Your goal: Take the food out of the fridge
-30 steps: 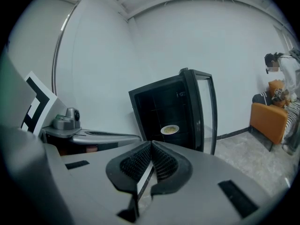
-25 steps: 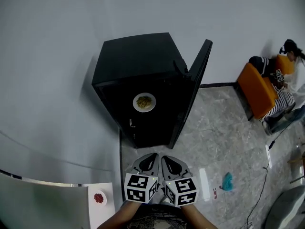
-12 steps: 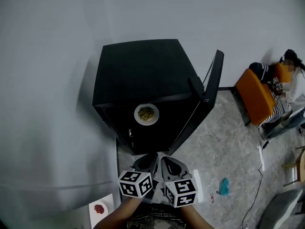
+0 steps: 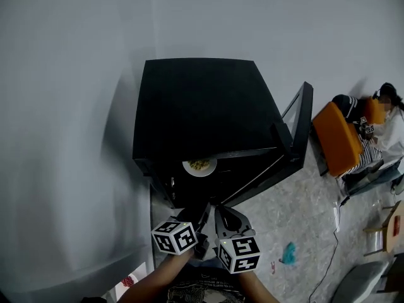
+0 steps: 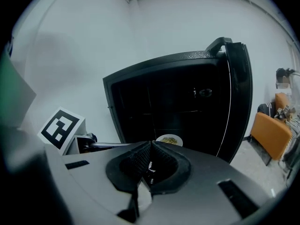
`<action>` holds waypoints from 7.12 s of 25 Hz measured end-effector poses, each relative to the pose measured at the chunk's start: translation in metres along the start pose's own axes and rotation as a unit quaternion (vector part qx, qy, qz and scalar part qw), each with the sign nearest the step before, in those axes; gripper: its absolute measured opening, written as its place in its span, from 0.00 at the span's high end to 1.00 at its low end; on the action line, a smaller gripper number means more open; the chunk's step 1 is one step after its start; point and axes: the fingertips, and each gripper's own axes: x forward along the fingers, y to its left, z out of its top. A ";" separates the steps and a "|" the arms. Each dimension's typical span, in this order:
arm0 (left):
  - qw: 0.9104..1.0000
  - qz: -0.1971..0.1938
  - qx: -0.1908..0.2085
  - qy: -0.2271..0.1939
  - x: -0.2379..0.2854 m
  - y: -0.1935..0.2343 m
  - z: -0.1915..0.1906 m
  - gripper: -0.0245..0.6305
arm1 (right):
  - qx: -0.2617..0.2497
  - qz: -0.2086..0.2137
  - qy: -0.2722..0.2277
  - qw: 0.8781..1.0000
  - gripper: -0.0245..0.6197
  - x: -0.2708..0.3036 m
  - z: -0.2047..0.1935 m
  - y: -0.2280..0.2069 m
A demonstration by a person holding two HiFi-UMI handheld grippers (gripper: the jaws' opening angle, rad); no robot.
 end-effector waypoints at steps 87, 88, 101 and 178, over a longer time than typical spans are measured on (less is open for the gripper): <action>0.868 0.143 -0.390 -0.271 0.127 0.187 -0.008 0.88 | -0.193 0.262 0.073 0.943 0.93 0.096 -0.001 -0.065; 0.869 0.145 -0.388 -0.270 0.127 0.186 -0.007 0.89 | -0.192 0.263 0.073 0.943 0.93 0.096 -0.001 -0.066; 0.863 0.100 -0.394 -0.298 0.124 0.182 -0.001 0.93 | -0.187 0.271 0.074 0.941 0.93 0.094 -0.002 -0.066; 0.884 -0.050 -0.332 -0.324 -0.088 -0.067 -0.052 0.93 | -0.095 0.151 -0.054 0.983 0.93 -0.102 -0.025 -0.014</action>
